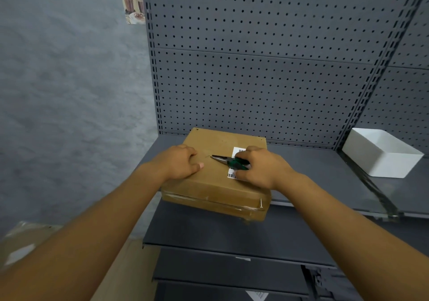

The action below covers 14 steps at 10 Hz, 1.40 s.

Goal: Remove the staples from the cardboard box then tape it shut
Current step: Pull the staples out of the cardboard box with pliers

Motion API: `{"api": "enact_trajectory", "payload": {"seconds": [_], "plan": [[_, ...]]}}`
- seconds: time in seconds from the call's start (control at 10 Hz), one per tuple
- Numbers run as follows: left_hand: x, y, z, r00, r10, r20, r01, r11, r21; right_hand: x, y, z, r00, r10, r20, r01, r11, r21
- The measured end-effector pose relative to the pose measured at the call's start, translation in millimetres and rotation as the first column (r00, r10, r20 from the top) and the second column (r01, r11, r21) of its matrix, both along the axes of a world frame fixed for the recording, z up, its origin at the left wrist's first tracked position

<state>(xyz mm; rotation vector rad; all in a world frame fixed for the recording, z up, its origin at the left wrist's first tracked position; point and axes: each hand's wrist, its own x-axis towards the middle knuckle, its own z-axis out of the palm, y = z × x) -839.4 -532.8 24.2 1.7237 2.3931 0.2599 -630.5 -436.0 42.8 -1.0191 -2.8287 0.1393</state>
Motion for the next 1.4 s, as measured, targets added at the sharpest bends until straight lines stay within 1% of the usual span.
{"api": "enact_trajectory", "payload": {"seconds": [0.2, 0.4, 0.7, 0.8, 0.9, 1.1, 1.2, 1.3, 1.4], "plan": [[-1, -1, -1, 1.0, -0.01, -0.008, 0.01, 1.0, 0.0, -6, 0, 0, 0.998, 0.054, 0.036, -0.057, 0.993, 0.107], [0, -1, -1, 1.0, -0.006, -0.001, 0.006, 1.0, 0.006, -9, 5, 3, 0.992, 0.077, 0.104, -0.096, 0.978, 0.184], [-1, -1, -2, 1.0, -0.004, -0.009, 0.004, 1.0, 0.007, -10, 9, 1, 0.987, 0.106, 0.118, -0.131, 0.964, 0.232], [-1, 0, -2, 1.0, -0.006, -0.004, 0.006, 1.0, 0.011, -9, 10, -4, 0.989, 0.107, 0.1, -0.128, 0.962, 0.241], [-2, 0, -3, 1.0, -0.009, 0.003, 0.009, 1.0, 0.017, -7, 11, -3, 0.994, 0.098, 0.048, -0.106, 0.973, 0.205], [-6, 2, -2, 1.0, -0.002, 0.027, 0.002, 1.0, 0.006, -2, 13, 3, 0.998, 0.062, 0.022, -0.065, 0.983, 0.171], [-6, 4, 3, 1.0, 0.008, 0.01, -0.008, 1.0, 0.021, 1, 13, 3, 0.999, 0.034, -0.007, -0.032, 0.987, 0.159], [-2, 7, 10, 0.997, 0.023, -0.072, -0.016, 0.995, 0.103, 5, 14, 7, 0.999, 0.005, -0.049, 0.003, 0.988, 0.155], [8, 9, 19, 0.976, 0.018, -0.218, 0.021, 0.984, 0.176, 10, 15, 11, 0.996, -0.023, -0.087, 0.037, 0.986, 0.16]]}}
